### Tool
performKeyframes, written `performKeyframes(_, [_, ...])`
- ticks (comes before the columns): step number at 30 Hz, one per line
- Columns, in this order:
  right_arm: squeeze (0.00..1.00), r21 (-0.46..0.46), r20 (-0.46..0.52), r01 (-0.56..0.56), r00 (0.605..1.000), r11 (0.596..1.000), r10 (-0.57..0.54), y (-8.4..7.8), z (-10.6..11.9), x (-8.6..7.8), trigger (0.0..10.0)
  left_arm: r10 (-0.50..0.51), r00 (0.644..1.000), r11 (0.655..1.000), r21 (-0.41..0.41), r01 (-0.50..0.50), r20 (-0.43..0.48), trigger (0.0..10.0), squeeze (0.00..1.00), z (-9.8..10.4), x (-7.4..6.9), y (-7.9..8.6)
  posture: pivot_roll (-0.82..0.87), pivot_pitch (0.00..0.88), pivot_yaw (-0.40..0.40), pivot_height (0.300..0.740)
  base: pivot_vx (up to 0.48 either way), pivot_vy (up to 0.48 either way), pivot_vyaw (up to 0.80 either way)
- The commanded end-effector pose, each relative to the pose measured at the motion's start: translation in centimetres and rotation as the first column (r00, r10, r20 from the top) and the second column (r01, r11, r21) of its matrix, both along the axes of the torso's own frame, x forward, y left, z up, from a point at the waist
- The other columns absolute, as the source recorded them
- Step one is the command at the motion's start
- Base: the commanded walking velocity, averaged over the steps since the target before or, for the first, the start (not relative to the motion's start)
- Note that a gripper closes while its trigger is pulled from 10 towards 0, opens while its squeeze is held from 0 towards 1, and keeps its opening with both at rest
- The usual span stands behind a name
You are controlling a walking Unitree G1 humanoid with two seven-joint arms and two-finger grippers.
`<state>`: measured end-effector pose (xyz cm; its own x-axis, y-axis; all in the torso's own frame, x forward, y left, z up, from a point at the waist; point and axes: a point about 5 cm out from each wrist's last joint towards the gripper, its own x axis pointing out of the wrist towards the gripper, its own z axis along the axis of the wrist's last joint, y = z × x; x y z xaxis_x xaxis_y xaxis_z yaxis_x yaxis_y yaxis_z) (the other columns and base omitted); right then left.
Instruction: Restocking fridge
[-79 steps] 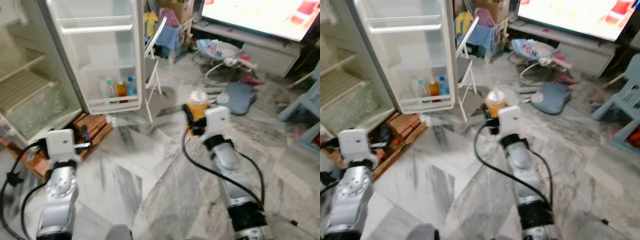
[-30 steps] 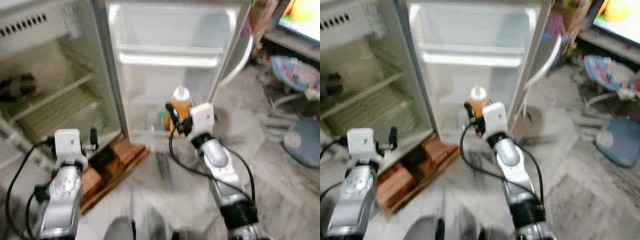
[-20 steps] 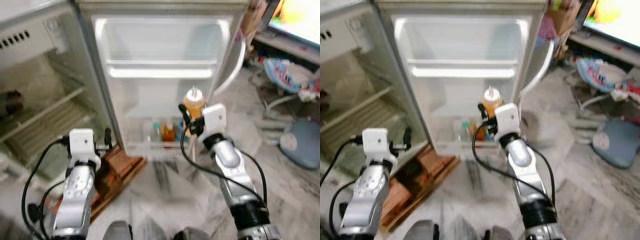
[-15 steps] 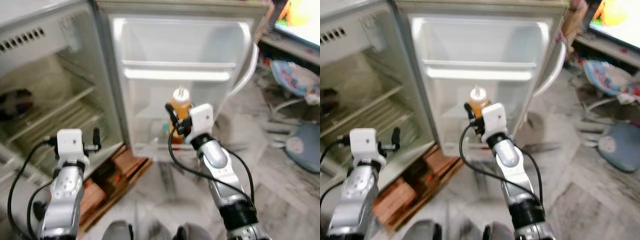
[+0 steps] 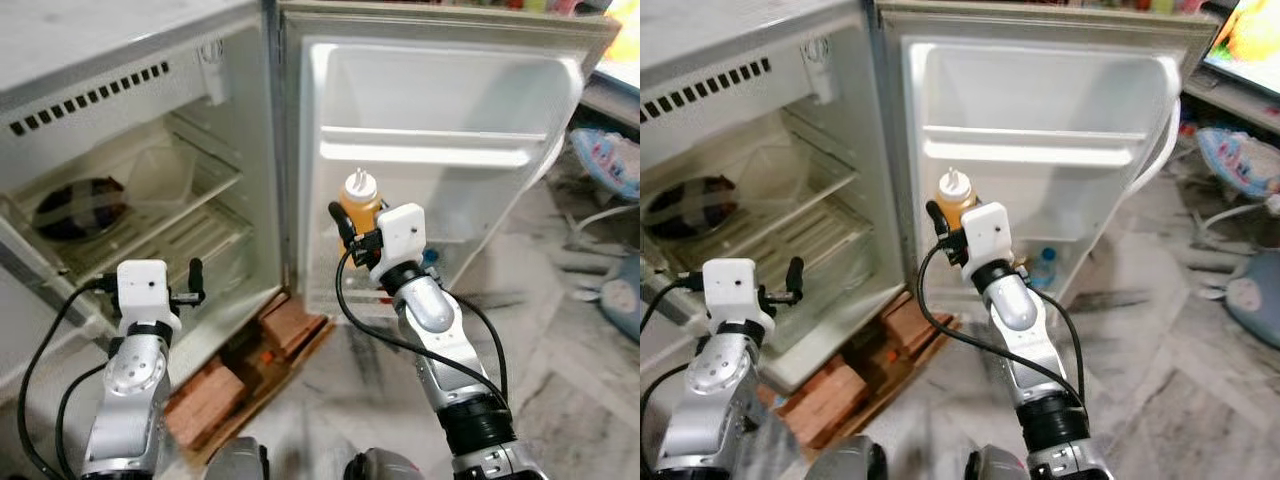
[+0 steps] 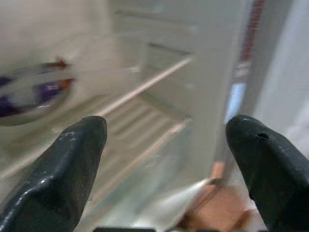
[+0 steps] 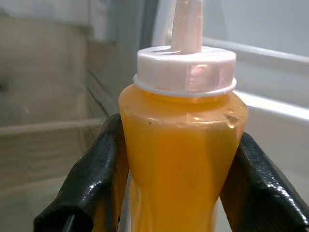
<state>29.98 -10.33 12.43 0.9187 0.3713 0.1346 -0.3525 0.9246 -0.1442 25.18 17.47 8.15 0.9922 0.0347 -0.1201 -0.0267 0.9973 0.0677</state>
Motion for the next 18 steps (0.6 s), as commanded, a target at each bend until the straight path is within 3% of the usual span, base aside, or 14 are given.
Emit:
performKeyframes(1, [0.0, 0.017, 0.032, -0.002, 0.999, 1.0, 0.002, 0.46, 0.86, 0.18, 10.0, -0.009, 1.0, 1.0, 0.005, 0.009, 0.011, 10.0, 0.0, 0.24, -0.12, 0.34, 0.13, 0.092, -0.043, 0.74, 0.0, 0.0, 0.0])
performKeyframes(9, [0.0, 0.015, 0.034, 0.001, 0.999, 1.0, -0.002, 0.48, 0.88, 0.17, 10.0, -0.05, 0.998, 0.999, -0.001, 0.05, 0.037, 10.0, 0.0, 0.72, -0.28, 0.03, 0.13, 0.094, -0.043, 0.74, 0.0, 0.0, 0.0])
performKeyframes(18, [0.0, 0.014, 0.038, 0.008, 0.999, 1.0, -0.008, 0.4, 0.95, 0.16, 10.0, -0.07, 0.997, 0.998, -0.003, 0.07, 0.046, 10.0, 0.0, 0.8, -0.41, -0.11, 0.13, 0.097, -0.04, 0.74, 0.306, 0.0, 0.0])
